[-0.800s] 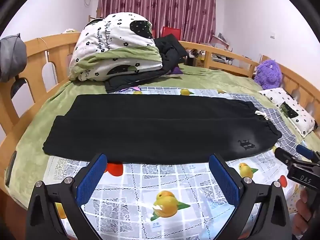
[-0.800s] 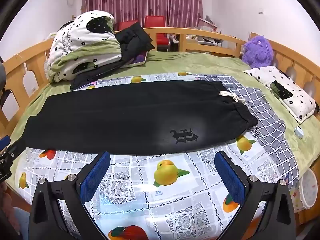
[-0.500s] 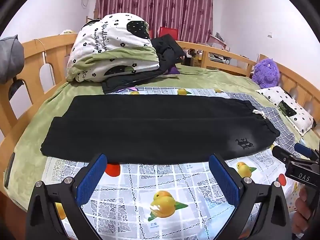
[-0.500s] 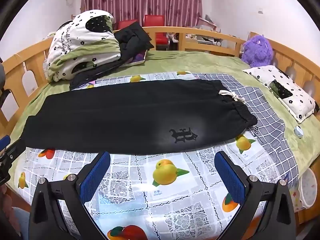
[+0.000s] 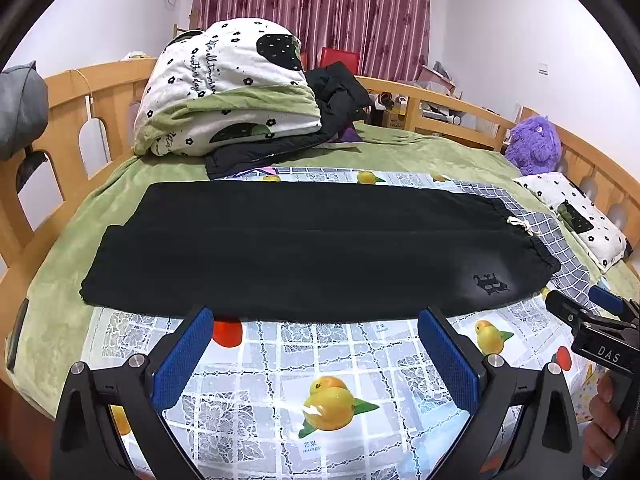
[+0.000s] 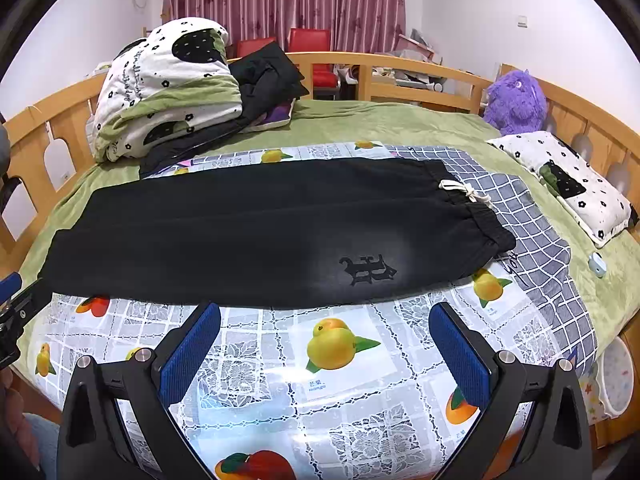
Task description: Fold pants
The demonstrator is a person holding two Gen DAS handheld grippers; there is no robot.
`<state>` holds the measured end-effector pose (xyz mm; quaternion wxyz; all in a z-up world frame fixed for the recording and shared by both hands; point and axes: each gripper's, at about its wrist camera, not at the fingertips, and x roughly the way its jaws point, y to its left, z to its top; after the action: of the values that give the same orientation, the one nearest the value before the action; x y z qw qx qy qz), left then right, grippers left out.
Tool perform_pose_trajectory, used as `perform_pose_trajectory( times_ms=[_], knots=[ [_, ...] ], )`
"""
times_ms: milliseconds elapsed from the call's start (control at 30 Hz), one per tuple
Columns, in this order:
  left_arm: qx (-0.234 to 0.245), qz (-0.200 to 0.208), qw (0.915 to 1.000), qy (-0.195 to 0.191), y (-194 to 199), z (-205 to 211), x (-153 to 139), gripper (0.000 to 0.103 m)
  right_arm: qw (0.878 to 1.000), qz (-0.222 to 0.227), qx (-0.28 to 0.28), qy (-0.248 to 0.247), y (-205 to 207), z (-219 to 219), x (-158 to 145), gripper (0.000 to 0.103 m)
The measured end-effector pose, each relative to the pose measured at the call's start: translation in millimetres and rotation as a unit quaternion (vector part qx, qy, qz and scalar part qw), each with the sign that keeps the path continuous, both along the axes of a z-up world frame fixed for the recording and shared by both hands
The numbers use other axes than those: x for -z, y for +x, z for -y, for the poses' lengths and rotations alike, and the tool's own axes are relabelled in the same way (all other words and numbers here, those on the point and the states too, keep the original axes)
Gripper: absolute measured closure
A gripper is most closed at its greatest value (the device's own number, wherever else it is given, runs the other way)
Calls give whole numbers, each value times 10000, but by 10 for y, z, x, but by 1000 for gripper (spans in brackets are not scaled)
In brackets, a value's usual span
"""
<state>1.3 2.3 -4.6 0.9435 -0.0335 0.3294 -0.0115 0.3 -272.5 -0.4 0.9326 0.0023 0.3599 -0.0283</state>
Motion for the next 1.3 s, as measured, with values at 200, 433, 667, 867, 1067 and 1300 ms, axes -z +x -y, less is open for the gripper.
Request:
perform_pose_trajectory(
  times_ms=[200,433,667,867,1067,1300],
  knots=[
    [4,-14,10000,1,3,-10,0,0,10000,-2,-1,5,1,4,-7,1],
    [9,-25,10000,44,4,-15,4,0,10000,10,-22,-52,-7,-45,-29,1],
    [7,-27,10000,50,4,-9,9,0,10000,11,-23,-58,-8,-46,-37,1],
    [8,-30,10000,55,8,-15,11,0,10000,19,-26,-62,-11,-51,-41,1],
    [10,-27,10000,44,2,-10,13,0,10000,19,-25,-53,-13,-48,-48,1],
    [14,-27,10000,55,3,-19,14,0,10000,18,-21,-51,-15,-42,-45,1]
  ],
)
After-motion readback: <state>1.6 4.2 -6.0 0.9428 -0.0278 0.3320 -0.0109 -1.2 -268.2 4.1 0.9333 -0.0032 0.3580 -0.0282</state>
